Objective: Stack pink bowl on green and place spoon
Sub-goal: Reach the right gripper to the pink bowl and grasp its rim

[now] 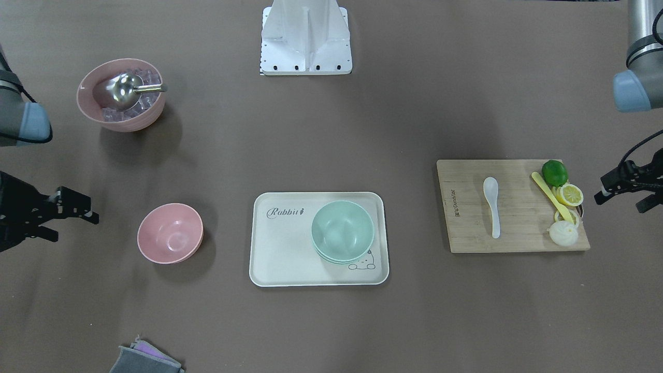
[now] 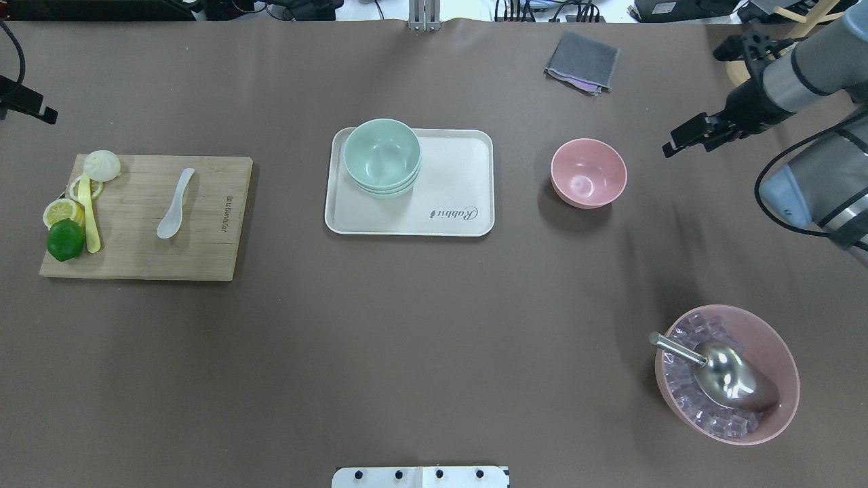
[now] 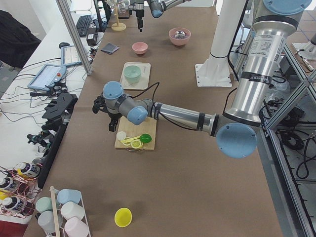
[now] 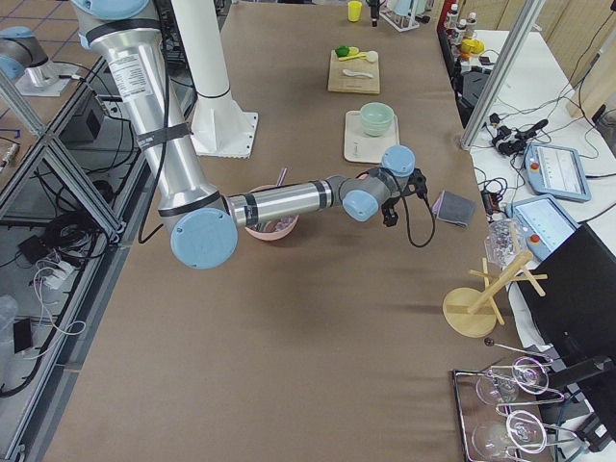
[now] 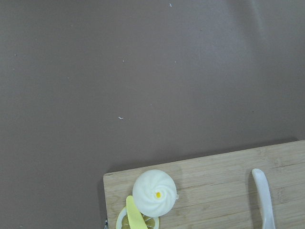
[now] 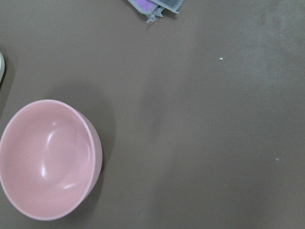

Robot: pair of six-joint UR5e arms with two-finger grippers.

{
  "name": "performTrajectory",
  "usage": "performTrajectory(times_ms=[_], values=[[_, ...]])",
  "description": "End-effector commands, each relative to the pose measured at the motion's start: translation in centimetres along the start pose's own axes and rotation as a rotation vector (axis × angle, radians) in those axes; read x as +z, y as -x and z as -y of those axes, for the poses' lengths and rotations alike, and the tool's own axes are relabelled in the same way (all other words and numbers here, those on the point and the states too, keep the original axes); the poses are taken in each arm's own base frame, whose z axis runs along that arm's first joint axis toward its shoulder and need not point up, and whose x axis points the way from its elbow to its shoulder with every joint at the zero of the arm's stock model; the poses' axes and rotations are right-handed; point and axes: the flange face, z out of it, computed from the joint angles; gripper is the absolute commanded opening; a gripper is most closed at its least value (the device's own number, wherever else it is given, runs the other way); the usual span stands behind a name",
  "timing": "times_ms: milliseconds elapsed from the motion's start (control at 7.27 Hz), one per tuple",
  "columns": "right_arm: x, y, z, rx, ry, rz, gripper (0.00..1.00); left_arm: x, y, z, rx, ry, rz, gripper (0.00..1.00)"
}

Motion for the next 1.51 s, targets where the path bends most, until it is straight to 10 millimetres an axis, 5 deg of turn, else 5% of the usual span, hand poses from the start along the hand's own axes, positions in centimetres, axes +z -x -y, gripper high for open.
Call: performTrajectory(times_ms=[0,275,550,688,962,1375], values=[[3.9,5.9,0.5,0.116,-0.006,-0.02,1.0,0.4,-0.4,0.1,0.006,-0.001,0.009,0.98],[6.4,7.0,-0.2,0.125,-0.009,-0.061,0.92,0.4,-0.4,0.1,0.008,-0.002,0.009,0.98],[6.6,6.7,-0.3,0.162,-0.004,-0.065,0.14,0.5,-0.3,0.0,0.006,0.0,0.008,0.98],[6.8,6.1,-0.6,0.177,0.0,-0.071,0.0,0.4,-0.4,0.1,0.008,-0.002,0.009,0.98],[6.7,5.6,-0.8,0.253,-0.001,-0.074,0.0,0.3,-0.5,0.1,0.009,-0.003,0.007,0.98],[2.8,10.3,3.7,0.465,-0.038,0.021,0.0,0.4,-2.2,1.0,-0.012,-0.008,-0.004,0.98]])
